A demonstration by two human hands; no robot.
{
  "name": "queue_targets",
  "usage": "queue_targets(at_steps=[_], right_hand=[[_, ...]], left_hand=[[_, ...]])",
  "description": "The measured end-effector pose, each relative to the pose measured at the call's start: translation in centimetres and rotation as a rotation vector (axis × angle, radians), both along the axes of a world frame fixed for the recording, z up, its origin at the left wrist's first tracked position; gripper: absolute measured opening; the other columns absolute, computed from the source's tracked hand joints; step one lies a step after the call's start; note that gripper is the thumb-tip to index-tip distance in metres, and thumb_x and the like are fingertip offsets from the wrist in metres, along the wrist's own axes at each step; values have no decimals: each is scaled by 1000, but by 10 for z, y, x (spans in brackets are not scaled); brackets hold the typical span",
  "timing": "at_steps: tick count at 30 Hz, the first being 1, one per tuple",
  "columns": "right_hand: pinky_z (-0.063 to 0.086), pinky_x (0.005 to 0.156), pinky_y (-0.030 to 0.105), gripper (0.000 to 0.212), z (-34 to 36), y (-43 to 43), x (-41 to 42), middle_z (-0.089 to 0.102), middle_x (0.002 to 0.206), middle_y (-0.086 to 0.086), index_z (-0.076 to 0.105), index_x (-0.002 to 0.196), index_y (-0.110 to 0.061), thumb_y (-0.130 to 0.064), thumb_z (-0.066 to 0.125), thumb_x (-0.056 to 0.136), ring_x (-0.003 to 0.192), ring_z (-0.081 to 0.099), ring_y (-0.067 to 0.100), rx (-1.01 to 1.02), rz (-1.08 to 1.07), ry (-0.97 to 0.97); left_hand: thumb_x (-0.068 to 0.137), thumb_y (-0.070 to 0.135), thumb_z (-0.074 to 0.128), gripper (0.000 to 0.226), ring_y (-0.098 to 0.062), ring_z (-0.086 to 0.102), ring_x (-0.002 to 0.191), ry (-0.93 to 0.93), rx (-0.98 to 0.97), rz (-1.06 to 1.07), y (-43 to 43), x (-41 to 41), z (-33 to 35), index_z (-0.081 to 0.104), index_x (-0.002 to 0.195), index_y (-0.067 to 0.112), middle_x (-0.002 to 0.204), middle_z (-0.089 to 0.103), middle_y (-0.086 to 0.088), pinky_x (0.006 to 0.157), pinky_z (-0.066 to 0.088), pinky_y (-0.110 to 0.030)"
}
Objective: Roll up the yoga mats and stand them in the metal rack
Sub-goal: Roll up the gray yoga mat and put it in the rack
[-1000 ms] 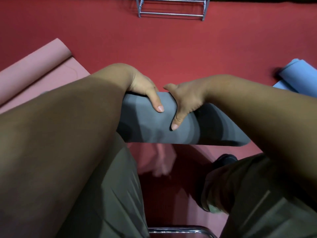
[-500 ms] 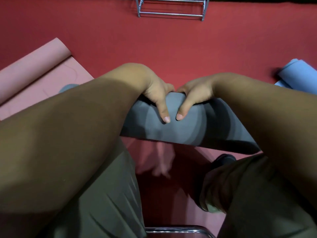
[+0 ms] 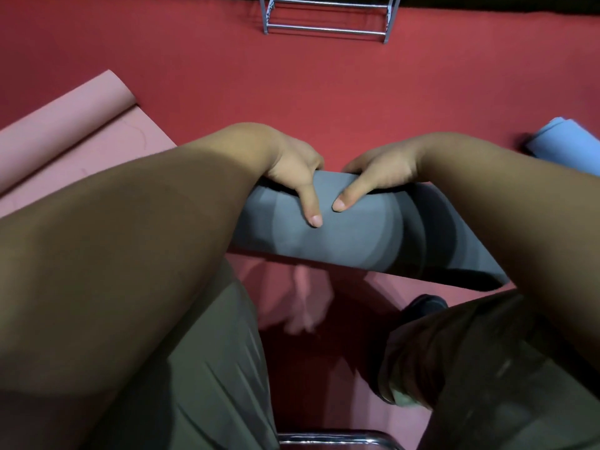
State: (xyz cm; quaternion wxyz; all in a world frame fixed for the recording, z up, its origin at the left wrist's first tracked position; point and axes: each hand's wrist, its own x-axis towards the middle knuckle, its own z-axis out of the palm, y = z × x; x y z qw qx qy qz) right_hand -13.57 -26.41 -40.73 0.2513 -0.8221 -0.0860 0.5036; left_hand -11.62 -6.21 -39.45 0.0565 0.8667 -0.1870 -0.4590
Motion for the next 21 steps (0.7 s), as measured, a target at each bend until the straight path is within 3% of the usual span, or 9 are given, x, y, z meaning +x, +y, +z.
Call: queue_targets(at_steps=[4, 8, 14, 18, 21], right_hand=[[59, 101, 45, 94, 7, 9, -2, 76, 116, -13, 61, 131, -36, -76, 94, 52, 106, 75, 15, -77, 165, -136], [56, 101, 45, 120, 7, 20, -6, 64, 119, -13, 46, 140, -39, -81, 95, 39, 112, 66, 20, -185, 260, -269], [60, 89, 38, 79, 7, 21, -11, 74, 100, -14, 64, 114, -36, -74, 95, 51, 93, 72, 12, -163, 283, -322], [62, 89, 40, 74, 6, 10, -6, 77, 99, -16, 67, 111, -40, -70, 97, 51, 93, 74, 11, -157, 232, -274], [64, 91, 42, 71, 4, -2, -3, 80, 99, -17, 72, 113, -41, -67, 98, 51, 92, 78, 12, -134, 163, -217]], left_hand=[[61, 43, 100, 67, -36, 80, 95, 194, -72, 161, 16, 4, -2, 74, 119, 21, 106, 82, -8, 96, 61, -60], [59, 48, 99, 73, -42, 78, 102, 298, -57, 238, 24, 6, -2, 78, 122, 18, 112, 81, -15, 102, 57, -62], [57, 50, 98, 77, -42, 78, 104, 343, -43, 267, 22, 5, -7, 77, 124, 19, 115, 80, -16, 104, 56, -63], [74, 52, 91, 64, -30, 80, 101, 248, -58, 185, 12, 1, -2, 71, 128, 24, 112, 82, -3, 101, 60, -54], [61, 64, 97, 83, -22, 78, 103, 147, -49, 66, 3, -1, -1, 62, 130, 33, 116, 78, 7, 98, 61, -50]])
